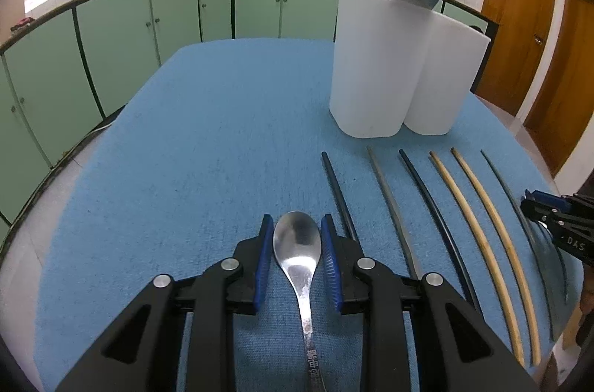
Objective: Organize utensils
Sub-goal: 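Grasp the silver fork-spoon with the left tool while the right tool grasps the small silver spoon, then carry both spoons over the holder, lower them in and open both tools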
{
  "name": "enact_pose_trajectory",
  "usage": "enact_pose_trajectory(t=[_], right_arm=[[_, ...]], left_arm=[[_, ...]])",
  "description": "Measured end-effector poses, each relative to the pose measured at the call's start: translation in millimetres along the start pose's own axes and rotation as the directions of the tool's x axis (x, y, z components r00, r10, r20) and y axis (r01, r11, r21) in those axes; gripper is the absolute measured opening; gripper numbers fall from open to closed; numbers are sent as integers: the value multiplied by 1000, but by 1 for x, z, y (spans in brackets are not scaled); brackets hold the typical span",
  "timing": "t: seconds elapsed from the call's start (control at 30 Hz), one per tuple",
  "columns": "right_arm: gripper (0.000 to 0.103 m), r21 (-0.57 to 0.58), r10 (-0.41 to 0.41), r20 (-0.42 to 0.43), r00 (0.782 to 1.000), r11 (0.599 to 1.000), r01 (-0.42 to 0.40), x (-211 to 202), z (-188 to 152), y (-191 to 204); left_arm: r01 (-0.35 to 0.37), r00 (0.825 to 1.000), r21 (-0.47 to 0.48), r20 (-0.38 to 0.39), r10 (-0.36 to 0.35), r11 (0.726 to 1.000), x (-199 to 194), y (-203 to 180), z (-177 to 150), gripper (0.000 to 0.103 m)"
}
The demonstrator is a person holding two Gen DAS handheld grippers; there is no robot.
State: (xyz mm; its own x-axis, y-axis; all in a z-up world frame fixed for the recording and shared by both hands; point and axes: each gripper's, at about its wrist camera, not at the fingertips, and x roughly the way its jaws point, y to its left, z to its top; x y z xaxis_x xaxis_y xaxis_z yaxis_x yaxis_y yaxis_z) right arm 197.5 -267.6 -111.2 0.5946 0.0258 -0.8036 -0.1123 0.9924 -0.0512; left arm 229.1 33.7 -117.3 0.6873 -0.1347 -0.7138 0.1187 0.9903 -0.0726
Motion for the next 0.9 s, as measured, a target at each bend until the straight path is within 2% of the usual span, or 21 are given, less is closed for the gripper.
enact_pose_trajectory(t=[0.2,0.4,0.57,0.9], right_arm=[[27,25,36,105,994,999,-39,-25,-5,-7],[27,35,70,227,971,996,-80,-57,-4,-13],[27,39,80,303,950,995,-96,-79,-2,-16],[27,57,90,393,915,991,-121,-109,3,-20]], left_arm=[[34,996,-5,86,-33,999,-21,4,-3,26],[58,980,2,191,-57,998,-44,4,-7,26],[73,961,-6,267,-69,997,-64,4,-4,26],[64,920,-40,388,-43,997,-91,4,3,25]])
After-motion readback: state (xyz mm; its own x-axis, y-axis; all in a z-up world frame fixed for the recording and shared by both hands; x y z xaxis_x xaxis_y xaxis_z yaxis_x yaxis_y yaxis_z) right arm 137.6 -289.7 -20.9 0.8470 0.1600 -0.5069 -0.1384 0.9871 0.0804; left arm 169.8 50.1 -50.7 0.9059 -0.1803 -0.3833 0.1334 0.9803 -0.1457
